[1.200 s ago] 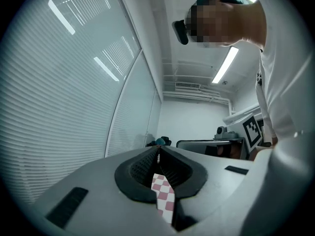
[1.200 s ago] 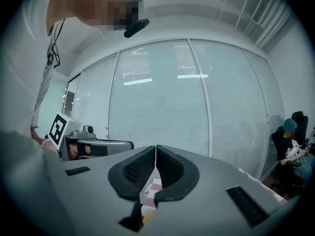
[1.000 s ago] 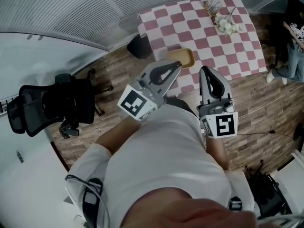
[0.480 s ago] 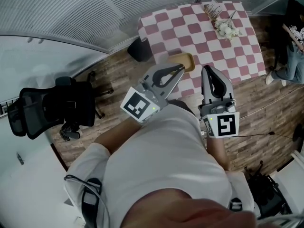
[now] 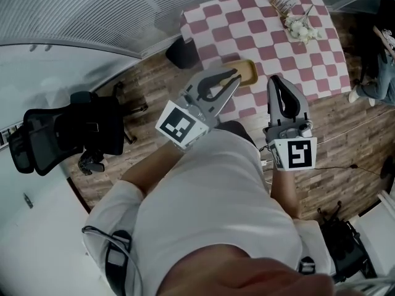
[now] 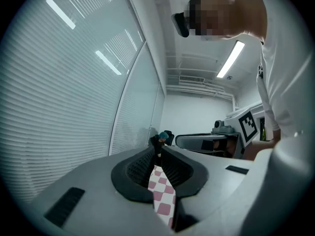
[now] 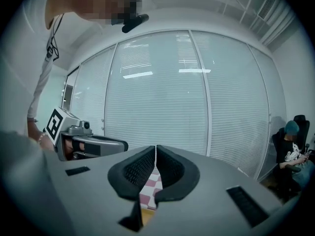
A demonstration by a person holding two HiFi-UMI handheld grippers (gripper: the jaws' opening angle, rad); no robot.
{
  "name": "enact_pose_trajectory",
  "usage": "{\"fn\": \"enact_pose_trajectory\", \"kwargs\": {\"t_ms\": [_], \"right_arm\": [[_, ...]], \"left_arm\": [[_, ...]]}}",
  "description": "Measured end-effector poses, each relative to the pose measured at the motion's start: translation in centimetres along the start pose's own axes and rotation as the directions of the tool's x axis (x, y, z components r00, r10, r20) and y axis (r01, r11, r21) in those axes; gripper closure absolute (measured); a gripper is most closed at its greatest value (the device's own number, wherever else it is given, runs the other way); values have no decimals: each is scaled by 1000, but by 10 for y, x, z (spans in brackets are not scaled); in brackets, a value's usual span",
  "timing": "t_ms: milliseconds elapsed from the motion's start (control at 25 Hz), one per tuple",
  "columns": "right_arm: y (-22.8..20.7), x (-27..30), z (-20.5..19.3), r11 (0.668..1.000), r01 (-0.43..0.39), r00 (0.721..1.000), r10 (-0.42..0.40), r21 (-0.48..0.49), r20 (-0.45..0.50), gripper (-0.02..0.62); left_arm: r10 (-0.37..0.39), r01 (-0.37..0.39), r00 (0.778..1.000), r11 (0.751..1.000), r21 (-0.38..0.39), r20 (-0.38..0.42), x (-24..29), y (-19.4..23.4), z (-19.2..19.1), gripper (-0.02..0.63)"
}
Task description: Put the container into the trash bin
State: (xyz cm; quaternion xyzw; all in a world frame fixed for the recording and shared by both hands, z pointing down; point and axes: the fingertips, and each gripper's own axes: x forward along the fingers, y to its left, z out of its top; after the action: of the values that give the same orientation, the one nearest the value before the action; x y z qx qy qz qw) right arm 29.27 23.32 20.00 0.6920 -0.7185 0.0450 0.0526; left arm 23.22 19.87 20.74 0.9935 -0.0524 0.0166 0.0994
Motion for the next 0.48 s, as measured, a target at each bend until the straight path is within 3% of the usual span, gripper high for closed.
{"fn": "enact_pose_trajectory", "kwargs": {"t_ms": [240, 480], "right_arm": [[-10, 16, -40, 1000, -1, 997, 2, 11, -81, 561], [-20, 39, -93, 999, -19, 984, 24, 29, -176, 560]], "left_arm": [[43, -46, 996, 998, -43, -83, -1, 21, -41, 563], [126, -146, 978, 983, -110, -168, -5, 58, -100, 559]]}}
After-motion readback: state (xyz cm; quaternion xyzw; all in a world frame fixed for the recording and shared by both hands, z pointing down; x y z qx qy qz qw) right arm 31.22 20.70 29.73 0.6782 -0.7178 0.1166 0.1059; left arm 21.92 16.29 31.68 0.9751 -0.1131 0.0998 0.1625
